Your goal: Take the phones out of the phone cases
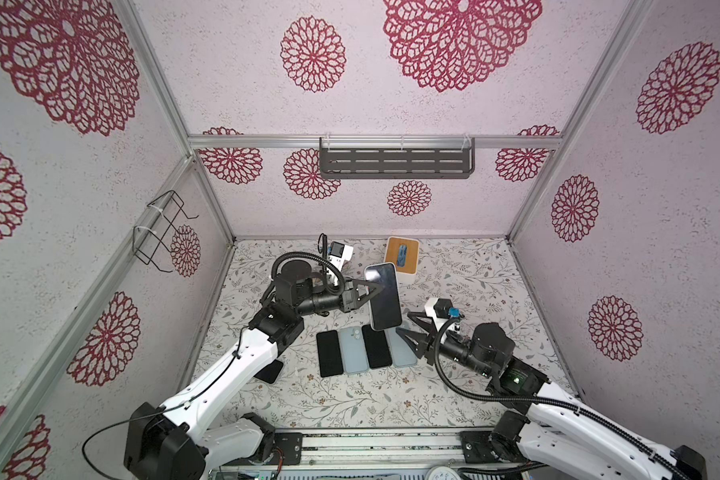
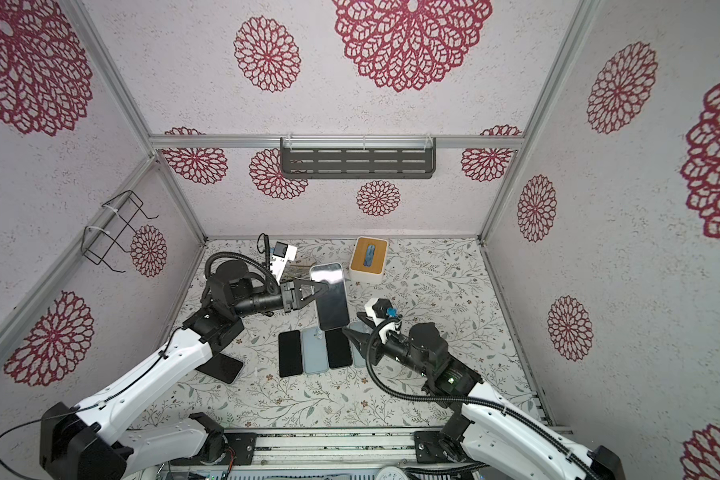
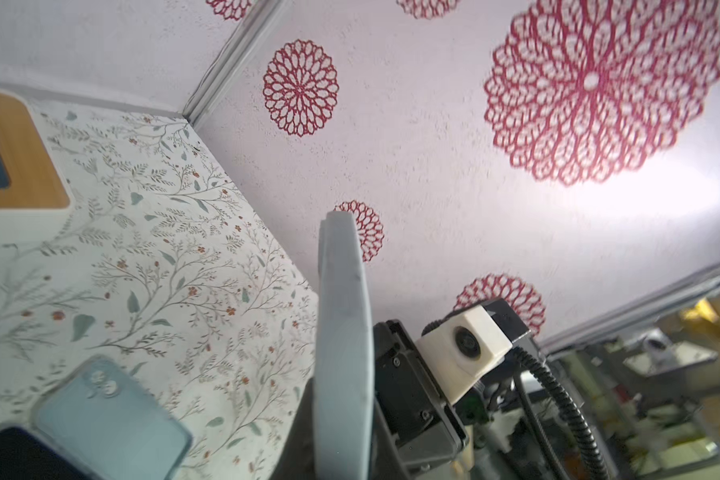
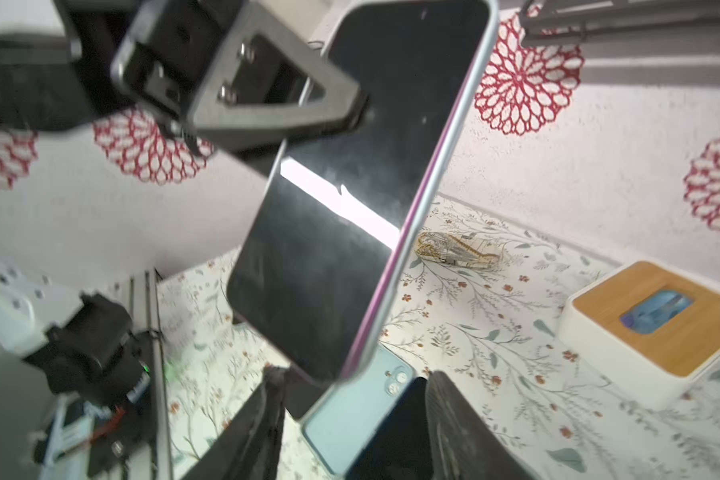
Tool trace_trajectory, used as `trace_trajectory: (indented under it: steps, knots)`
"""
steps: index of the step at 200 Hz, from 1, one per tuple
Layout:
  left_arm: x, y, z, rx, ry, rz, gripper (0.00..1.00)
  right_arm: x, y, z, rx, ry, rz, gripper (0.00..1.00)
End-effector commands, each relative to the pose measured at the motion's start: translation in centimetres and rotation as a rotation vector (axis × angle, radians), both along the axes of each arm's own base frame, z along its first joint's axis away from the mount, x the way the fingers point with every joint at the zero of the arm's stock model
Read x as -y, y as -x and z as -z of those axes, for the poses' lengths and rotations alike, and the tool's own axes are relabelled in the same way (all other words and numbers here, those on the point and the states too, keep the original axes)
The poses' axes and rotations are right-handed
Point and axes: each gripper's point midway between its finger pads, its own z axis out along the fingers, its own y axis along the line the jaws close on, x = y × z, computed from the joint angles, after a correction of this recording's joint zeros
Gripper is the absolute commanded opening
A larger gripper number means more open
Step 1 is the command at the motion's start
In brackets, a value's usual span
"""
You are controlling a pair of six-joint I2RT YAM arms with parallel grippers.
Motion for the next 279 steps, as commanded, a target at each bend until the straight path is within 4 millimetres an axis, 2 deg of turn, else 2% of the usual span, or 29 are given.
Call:
trace_trajectory:
  steps: [1,14,29,58,105,160,219,279]
  knots:
    - [-0.1,-1.7,-3.5,-0.157,0.292,-0.030,0.00,0.4,0.4,-2.6,-0.196,-0.273,0.000,0.56]
    - [-0.1,-2.3,-2.6,-0.205,0.307,-0.049,0.00,1.2,0.3,-2.6,-0.221,-0.315,0.029,0.55]
    - [-0.1,-2.4,-2.7,-0.216,0.331,-0.054,0.00,1.8,0.6,-2.6,-0.239,-0.354,0.034,0.54]
    - [-0.3,-2.4,-3.4,-0.217,0.352,-0.066,0.00,2.9,0.3,-1.5,-0.313,-0.400,0.087,0.53]
    - [0.2,-1.7,-3.8,-0.208,0.356,-0.048,0.00,2.7,0.7,-3.1,-0.330,-0.556,-0.007,0.53]
    - [0.0,-1.4,-3.9,-0.195,0.364,-0.049,0.00,2.4,0.3,-3.7,-0.349,-0.646,-0.048,0.53]
    - [-0.1,-0.9,-4.2,-0.176,0.366,-0.045,0.00,2.4,-0.7,-3.3,-0.370,-0.686,-0.045,0.51]
    - [0.2,-0.6,-4.2,-0.171,0.366,-0.033,0.00,2.5,-0.9,-3.9,-0.359,-0.705,-0.054,0.51]
